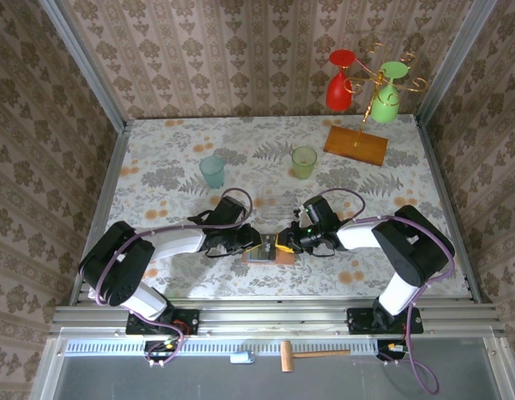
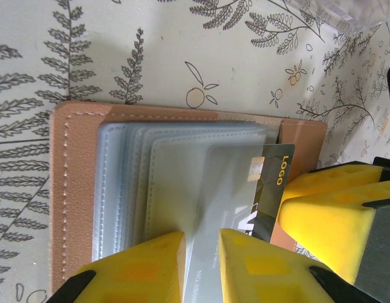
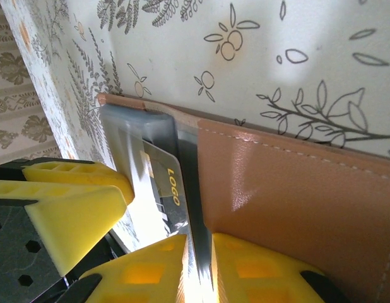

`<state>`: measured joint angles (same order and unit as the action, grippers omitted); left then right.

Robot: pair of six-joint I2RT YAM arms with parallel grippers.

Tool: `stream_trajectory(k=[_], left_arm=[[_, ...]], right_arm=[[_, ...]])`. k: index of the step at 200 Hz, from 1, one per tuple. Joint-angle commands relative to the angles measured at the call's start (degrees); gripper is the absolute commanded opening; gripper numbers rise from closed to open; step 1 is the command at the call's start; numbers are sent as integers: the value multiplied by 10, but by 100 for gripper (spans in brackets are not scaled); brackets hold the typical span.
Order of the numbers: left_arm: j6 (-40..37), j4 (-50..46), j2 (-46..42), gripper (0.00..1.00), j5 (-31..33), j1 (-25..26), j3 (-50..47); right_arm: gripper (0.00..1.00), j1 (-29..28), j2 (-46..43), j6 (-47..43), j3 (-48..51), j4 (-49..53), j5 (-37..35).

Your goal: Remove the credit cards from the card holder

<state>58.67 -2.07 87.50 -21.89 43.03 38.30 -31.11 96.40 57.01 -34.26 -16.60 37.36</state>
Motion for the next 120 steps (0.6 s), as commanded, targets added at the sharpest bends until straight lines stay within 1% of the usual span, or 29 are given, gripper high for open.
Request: stream_trajectory(k=[1,77,120], left_arm=[[-3,0,5,22,-4,1,-5],[-3,4,10,22,-7,3,-4],[-2,-1,11,22,-6,4,-5]], right_arm=[[17,3,19,-1,2,-6,21],[17,3,27,6,2,-27,34],[13,3,28,6,2,-27,34]])
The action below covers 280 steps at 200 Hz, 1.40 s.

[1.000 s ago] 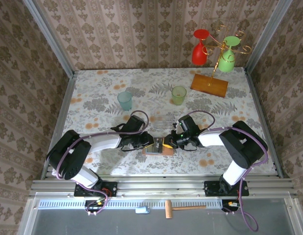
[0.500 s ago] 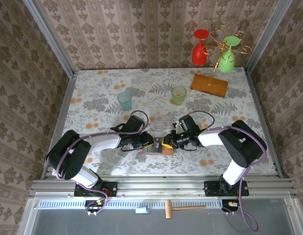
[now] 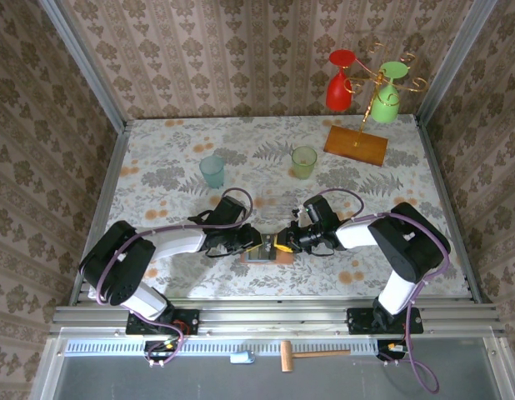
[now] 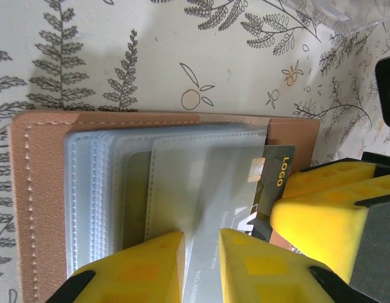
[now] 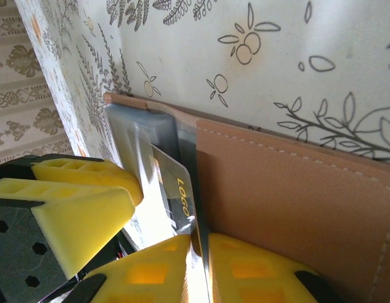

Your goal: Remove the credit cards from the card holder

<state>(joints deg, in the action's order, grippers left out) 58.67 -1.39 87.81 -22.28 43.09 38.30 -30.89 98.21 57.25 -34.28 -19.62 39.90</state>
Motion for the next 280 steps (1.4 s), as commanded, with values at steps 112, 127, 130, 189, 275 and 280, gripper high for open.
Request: stream_trajectory(k=[112,127,130,189,275,280], left_arm=[[-25,-64,-24,22,22,-16,-11],[-24,-63,-24,22,20,-16,-11],[-24,-63,-24,22,20,-16,-11],[-10,-52,-31,22,15,-8,-12],[-21,-63,-58,31,27,-13,17],[-21,-63,-63,31,28,-16,16]], right_arm=[[6,37,-41,-61,5,92,6],[5,42,-52,-72,3,111,7],[5,43,-55,-74,2,116,6],[3,49,-119,-160,-44,252,-21],[0,48,-174,-401,-173,491,-102],[0,48,-176,-417,-181,500,-109]])
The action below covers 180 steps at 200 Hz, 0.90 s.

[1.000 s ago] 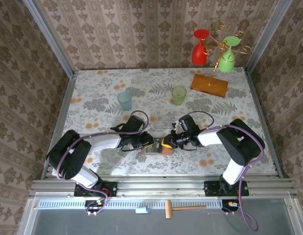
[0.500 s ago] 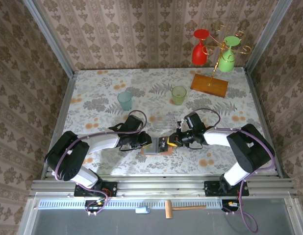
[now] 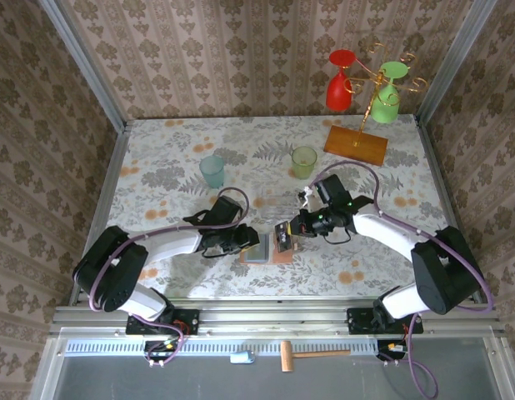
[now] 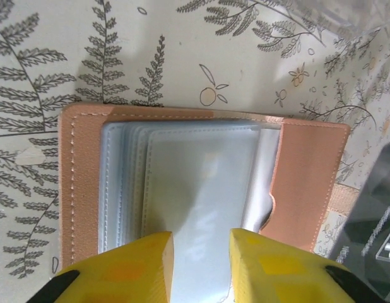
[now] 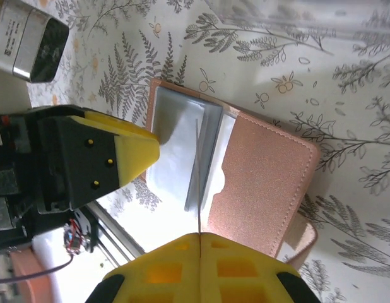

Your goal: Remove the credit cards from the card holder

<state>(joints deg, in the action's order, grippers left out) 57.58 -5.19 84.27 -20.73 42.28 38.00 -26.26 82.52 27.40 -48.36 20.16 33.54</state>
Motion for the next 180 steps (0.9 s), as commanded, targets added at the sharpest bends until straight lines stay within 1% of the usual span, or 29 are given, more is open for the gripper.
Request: stream_trajectory(k=[1,29,54,78,96,128,180], left_arm=[[-11,-25,-28,31,13,-8,18],[-22,-33,-64,32,22,-27,5],[-44,-68,-91,37,34,-51,-7],[-59,-81,-95,39,21,-77,-25],[-64,-73,-87,39,1,-88,-36],[-62,-46,-65,39,-23,-88,-45],[-53,-12,-33,38,-42,-79,-49]], right_arm=[[0,2,-20,-122,-42,103,-47],[0,2,-24,-236,-81,153,-79],[0,2,-20,-352,-130,200,-98],[0,1,-2,-441,-174,236,-107],[0,0,12,-490,-202,252,-117],[0,1,45,-560,-253,285,-135],[0,0,100,-623,-339,338,-161]])
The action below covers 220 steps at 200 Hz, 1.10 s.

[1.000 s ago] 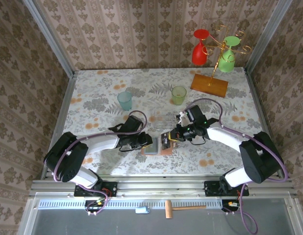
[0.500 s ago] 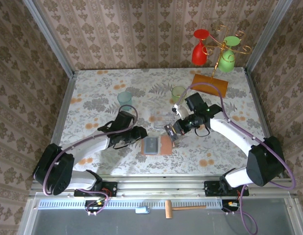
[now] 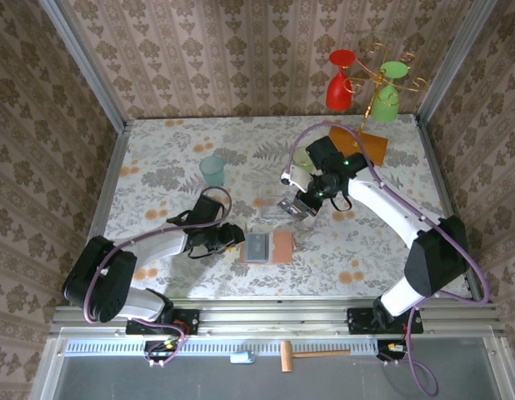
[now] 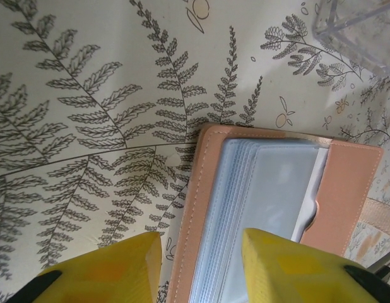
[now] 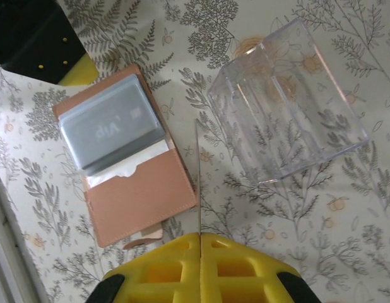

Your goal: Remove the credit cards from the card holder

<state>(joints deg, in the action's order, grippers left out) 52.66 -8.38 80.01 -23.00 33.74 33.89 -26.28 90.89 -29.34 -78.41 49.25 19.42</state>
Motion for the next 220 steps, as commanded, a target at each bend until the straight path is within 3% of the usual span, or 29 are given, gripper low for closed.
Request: stream_trajectory(k=[1,96,220], left_arm=[[-4,21,11,38,-19,7,-8],[15,52,45,35,-23,35,-2],[14,32,38,35,-5,23,11]], right_arm=[[0,1,18,-56,-39,47,-20],[0,1,74,-89,-105,65,9],[0,-7,233,-190,-284,208,-6]])
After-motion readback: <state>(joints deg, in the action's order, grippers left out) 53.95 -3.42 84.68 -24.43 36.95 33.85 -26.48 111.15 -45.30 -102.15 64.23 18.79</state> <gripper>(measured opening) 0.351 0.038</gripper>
